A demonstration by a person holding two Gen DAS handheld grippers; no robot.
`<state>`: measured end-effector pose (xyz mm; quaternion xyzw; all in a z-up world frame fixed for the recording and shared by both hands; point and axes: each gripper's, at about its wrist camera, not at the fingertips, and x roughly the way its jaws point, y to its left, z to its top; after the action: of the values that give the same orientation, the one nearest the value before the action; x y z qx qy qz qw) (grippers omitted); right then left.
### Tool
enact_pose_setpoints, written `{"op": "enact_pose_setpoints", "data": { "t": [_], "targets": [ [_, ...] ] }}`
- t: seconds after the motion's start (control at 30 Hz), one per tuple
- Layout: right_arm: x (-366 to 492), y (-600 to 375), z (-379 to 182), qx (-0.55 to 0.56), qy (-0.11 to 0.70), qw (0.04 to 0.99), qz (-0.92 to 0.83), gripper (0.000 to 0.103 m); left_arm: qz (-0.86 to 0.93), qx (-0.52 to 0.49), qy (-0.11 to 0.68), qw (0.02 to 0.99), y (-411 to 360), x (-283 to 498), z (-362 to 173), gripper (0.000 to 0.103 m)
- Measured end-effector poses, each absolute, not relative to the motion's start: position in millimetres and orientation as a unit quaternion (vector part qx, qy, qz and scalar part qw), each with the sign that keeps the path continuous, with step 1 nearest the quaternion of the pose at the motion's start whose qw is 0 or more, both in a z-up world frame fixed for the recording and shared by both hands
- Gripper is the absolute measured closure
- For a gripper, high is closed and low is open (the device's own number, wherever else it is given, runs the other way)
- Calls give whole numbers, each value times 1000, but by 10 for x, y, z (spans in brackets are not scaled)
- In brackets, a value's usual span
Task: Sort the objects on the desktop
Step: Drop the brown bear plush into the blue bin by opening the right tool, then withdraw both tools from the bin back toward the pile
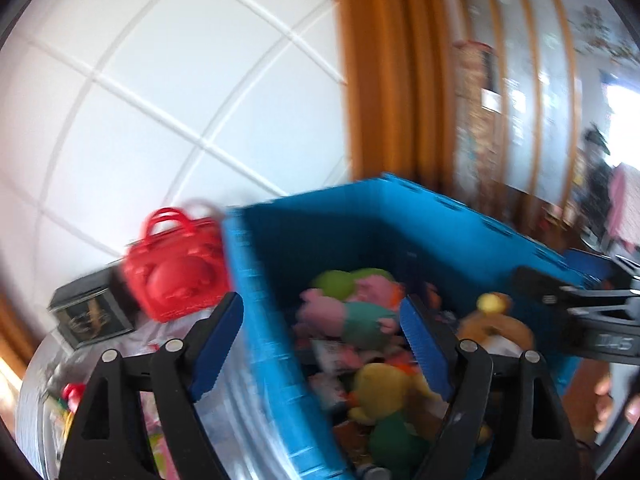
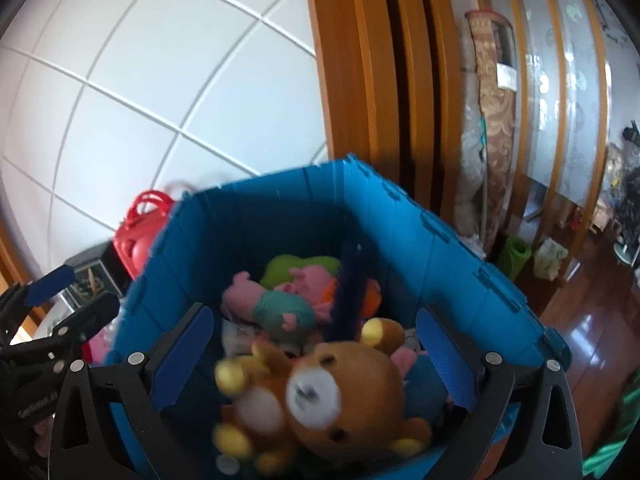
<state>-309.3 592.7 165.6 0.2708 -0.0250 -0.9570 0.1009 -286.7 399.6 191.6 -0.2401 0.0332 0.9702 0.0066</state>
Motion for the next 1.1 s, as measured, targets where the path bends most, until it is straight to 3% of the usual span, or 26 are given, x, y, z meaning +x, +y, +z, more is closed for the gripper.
{"op": "enact_pose_setpoints", "data": {
  "t": [0.37, 0.6, 0.93, 1.1],
  "targets": [
    [-2601, 4624, 1926, 220, -31, 257, -941, 0, 967, -214, -39, -133, 2559, -2130, 1755, 23],
    [-2270, 3651, 1828, 203, -1, 332, -921, 0, 942, -250, -76, -211, 1458, -1611, 1372, 23],
    [-2184, 2410, 808, 320, 74, 379, -865, 0, 883, -326, -125, -314, -123, -896, 419, 23],
    [-2289, 2118, 59, 400, 91, 345, -844, 0, 854, -369, -169, -326, -601, -730, -154, 23]
  ]
}}
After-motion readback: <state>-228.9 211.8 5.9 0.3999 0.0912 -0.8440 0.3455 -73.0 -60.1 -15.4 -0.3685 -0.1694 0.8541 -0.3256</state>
